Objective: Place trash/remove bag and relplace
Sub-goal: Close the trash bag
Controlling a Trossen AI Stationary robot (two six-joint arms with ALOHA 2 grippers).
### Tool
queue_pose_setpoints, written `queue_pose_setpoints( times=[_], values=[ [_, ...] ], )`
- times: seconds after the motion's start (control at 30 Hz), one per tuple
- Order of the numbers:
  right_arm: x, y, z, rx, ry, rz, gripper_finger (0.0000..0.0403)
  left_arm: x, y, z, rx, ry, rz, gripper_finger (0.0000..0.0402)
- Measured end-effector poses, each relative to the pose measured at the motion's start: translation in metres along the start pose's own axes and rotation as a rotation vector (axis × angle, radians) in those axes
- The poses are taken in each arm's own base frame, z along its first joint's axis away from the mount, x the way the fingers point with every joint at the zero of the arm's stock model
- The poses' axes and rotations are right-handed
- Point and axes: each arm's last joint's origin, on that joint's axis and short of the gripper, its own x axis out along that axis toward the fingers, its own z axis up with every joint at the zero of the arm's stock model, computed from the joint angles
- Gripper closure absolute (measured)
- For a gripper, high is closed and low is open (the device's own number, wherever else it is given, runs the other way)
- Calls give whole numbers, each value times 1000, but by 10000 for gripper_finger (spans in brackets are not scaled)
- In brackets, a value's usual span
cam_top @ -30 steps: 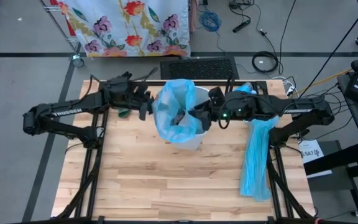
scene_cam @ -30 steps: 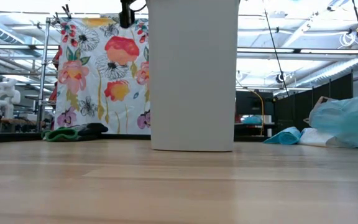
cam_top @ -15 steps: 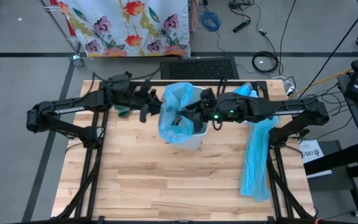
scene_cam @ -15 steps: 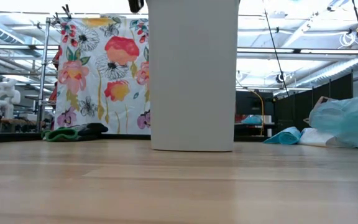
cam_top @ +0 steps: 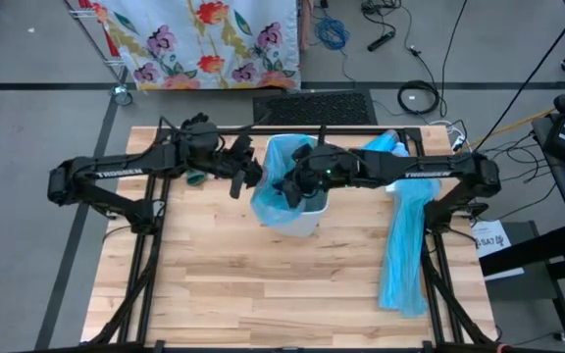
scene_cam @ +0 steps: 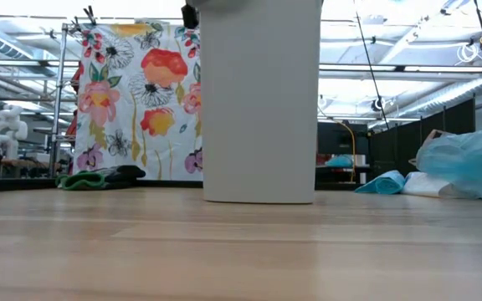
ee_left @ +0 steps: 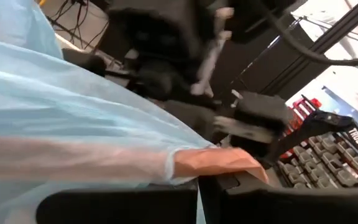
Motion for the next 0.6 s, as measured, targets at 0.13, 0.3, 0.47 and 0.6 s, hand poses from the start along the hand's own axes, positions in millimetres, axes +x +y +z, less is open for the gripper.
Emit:
queue_pose_setpoints(
  times=[0.13, 0.3, 0.47, 0.6],
  values=[
    [-1, -5, 0, 11, 23, -33, 309, -7, -6, 3, 13, -27, -13, 401],
    [-1, -9, 1, 15, 24, -57, 309, -10, -9, 5, -3, -37, -20, 401],
    [-2, -10, 0, 8, 36, -70, 310, -10, -7, 2, -52, 0, 4, 401],
    [-2, -10, 1, 1, 38, -74, 310, -12, -5, -3, -78, 47, 37, 401]
  ],
)
